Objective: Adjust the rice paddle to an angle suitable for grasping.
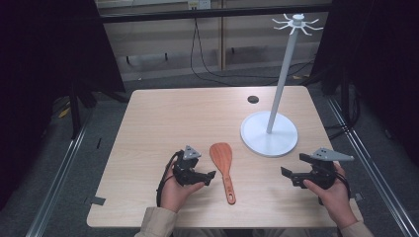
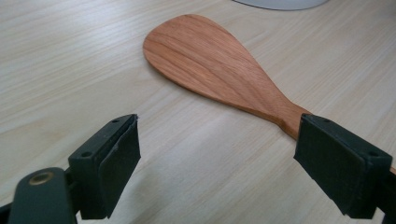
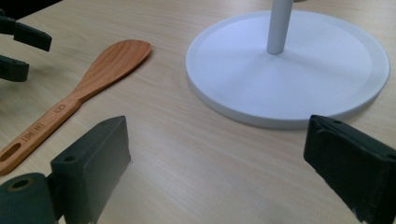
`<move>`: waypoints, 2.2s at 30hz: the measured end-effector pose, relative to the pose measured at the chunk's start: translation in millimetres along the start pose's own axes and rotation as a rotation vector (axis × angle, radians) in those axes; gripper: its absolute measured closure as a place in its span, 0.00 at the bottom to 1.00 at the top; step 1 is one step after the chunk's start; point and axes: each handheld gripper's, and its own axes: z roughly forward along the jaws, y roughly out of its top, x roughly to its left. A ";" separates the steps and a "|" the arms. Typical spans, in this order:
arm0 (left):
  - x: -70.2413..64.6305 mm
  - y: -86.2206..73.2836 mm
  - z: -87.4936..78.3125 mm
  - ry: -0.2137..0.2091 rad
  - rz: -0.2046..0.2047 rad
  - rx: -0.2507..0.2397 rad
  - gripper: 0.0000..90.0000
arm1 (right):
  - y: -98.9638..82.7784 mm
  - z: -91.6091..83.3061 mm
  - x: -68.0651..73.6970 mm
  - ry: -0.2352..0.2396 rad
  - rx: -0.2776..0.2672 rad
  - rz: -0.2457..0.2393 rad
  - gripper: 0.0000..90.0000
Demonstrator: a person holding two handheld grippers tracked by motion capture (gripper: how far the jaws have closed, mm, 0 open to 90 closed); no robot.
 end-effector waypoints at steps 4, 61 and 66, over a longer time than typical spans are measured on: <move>0.8 0.1 2.0 -0.012 0.001 0.003 0.17 | -3.4 0.8 0.5 0.007 0.016 0.000 0.07; -88.2 38.2 64.6 -0.312 0.257 0.184 0.98 | -26.6 -42.0 -10.4 -0.072 -0.015 0.027 0.06; -87.3 48.8 77.6 -0.304 0.252 0.164 0.97 | -35.7 -53.0 -13.8 -0.097 -0.010 0.040 0.06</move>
